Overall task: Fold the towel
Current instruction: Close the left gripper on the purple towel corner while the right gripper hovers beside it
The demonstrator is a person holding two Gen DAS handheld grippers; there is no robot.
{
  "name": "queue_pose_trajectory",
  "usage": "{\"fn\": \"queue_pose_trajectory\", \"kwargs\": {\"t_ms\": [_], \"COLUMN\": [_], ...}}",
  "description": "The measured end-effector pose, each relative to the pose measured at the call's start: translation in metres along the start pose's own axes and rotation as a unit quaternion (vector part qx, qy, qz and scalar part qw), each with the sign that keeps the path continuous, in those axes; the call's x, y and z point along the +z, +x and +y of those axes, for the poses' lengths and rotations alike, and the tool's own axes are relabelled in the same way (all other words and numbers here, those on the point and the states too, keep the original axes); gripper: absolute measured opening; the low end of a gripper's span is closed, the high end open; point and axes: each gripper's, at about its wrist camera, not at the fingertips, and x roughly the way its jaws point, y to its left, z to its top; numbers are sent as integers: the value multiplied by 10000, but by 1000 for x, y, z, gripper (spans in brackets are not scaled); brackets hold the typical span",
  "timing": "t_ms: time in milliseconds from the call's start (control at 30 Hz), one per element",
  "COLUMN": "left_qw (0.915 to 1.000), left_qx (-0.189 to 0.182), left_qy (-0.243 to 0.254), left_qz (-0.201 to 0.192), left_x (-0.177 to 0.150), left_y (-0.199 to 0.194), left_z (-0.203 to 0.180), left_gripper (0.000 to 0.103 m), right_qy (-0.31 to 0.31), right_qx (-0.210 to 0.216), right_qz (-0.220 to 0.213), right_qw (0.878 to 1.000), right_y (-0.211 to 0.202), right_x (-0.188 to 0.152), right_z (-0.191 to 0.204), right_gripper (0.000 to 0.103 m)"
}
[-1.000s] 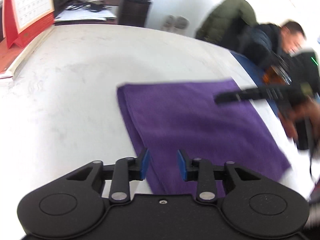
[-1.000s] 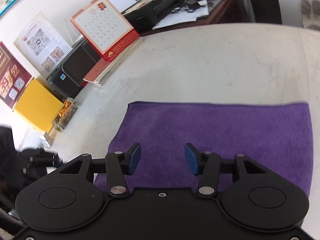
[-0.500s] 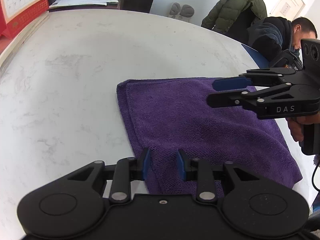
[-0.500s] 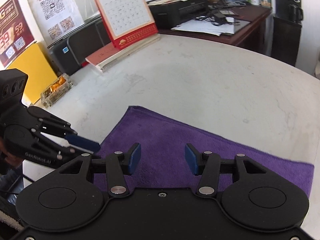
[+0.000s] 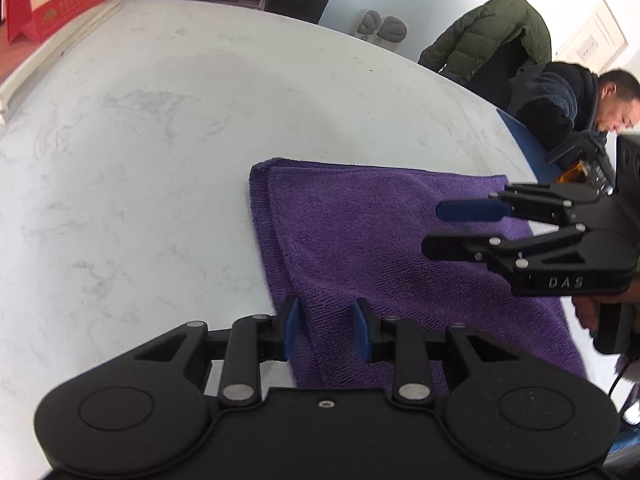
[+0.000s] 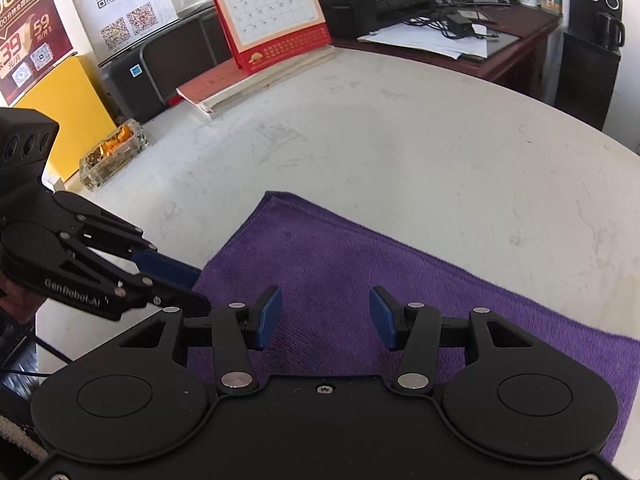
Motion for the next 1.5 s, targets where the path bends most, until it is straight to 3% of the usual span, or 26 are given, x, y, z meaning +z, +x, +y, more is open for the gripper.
{"fn": "queue_pose_trajectory", "kwargs": {"t_ms": [100, 233, 367, 433, 533, 833, 900, 933, 1300, 1367, 1500], "left_qw": [9985, 9968, 9905, 9923, 9983, 9954, 9946, 9944, 9963, 9970, 9987], "left_qx": [-380, -618, -1160, -1011, -431, -600, -670, -719, -615, -566, -478], "left_qy": [-403, -507, -738, -713, -385, -733, -783, -772, -597, -519, -182], "left_qz": [25, 18, 38, 77, -7, -111, -116, -86, 57, 38, -87], "left_x": [1, 2, 0, -1, 0, 7, 8, 8, 11, 10, 7], "left_y": [-1, -3, -4, -2, -5, 4, 6, 6, 14, 15, 14], "left_z": [7, 8, 12, 12, 5, 13, 14, 14, 5, 3, -3], "left_gripper": [28, 29, 35, 35, 33, 33, 27, 14, 18, 5, 4], "right_qy": [141, 225, 250, 264, 281, 258, 246, 242, 213, 207, 205], "right_qx": [-16, -18, 9, 18, 35, 30, 22, 20, 36, 38, 64], "right_qz": [45, 109, 127, 120, 118, 141, 146, 150, 157, 157, 190], "right_qw": [9999, 9997, 9996, 9996, 9995, 9996, 9996, 9996, 9996, 9997, 9996], "right_y": [0, 1, 3, 3, 3, 4, 4, 4, 5, 5, 4], "right_x": [-6, -13, -16, -17, -17, -17, -17, -17, -17, -16, -15], "right_z": [-5, -8, -8, -9, -10, -9, -9, -9, -9, -9, -10], "right_gripper": [48, 48, 48, 48, 48, 48, 48, 48, 48, 48, 48]}}
